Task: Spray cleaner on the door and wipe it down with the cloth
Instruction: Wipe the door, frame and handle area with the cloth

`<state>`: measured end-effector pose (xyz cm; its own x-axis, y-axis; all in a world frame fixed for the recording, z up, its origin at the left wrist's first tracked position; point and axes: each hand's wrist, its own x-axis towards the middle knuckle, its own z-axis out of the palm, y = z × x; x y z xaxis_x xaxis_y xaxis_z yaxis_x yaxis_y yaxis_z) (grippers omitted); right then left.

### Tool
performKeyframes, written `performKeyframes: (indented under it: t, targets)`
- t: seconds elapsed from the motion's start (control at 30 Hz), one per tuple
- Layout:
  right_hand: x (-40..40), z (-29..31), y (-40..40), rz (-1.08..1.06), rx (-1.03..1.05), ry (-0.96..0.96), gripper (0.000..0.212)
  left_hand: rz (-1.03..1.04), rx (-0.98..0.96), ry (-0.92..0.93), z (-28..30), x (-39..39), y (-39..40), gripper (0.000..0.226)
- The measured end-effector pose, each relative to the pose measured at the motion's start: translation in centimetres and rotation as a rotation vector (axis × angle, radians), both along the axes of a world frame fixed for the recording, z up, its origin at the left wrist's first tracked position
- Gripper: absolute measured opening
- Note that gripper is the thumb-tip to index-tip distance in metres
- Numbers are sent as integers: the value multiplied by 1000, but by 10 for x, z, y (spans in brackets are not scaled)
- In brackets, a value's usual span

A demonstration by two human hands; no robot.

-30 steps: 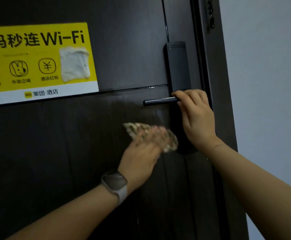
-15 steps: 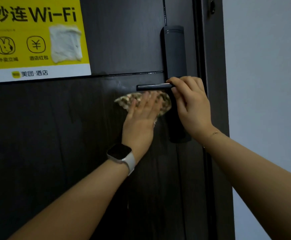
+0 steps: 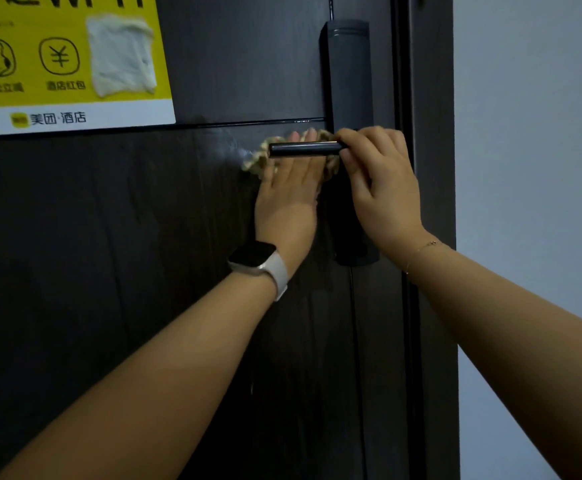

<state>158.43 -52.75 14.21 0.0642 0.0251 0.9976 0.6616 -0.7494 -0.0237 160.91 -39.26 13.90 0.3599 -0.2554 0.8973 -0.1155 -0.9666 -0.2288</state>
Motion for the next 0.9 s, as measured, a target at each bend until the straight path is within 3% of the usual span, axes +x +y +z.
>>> performKeyframes:
  t: [0.17, 0.37, 0.47, 0.6, 0.73, 0.9]
  targets:
    - [-4, -1, 2, 15, 20, -1, 32, -123, 218, -44, -85, -5, 25, 59]
    - [-7, -1, 2, 34, 15, 27, 33, -136, 420, 145, -174, -26, 49, 63]
    - [-6, -2, 2, 49, 28, 35, 33, -159, 463, 127, -157, -28, 59, 62]
    - [-9, -17, 9, 77, 20, 45, 45, -96, 290, 49, -101, -23, 55, 57]
    - [-14, -99, 1, 52, -6, 129, 52, -66, 273, 49, -115, -20, 52, 64]
    - [-10, -224, -15, 16, -14, 558, 58, -108, 426, 69, -164, -19, 67, 73]
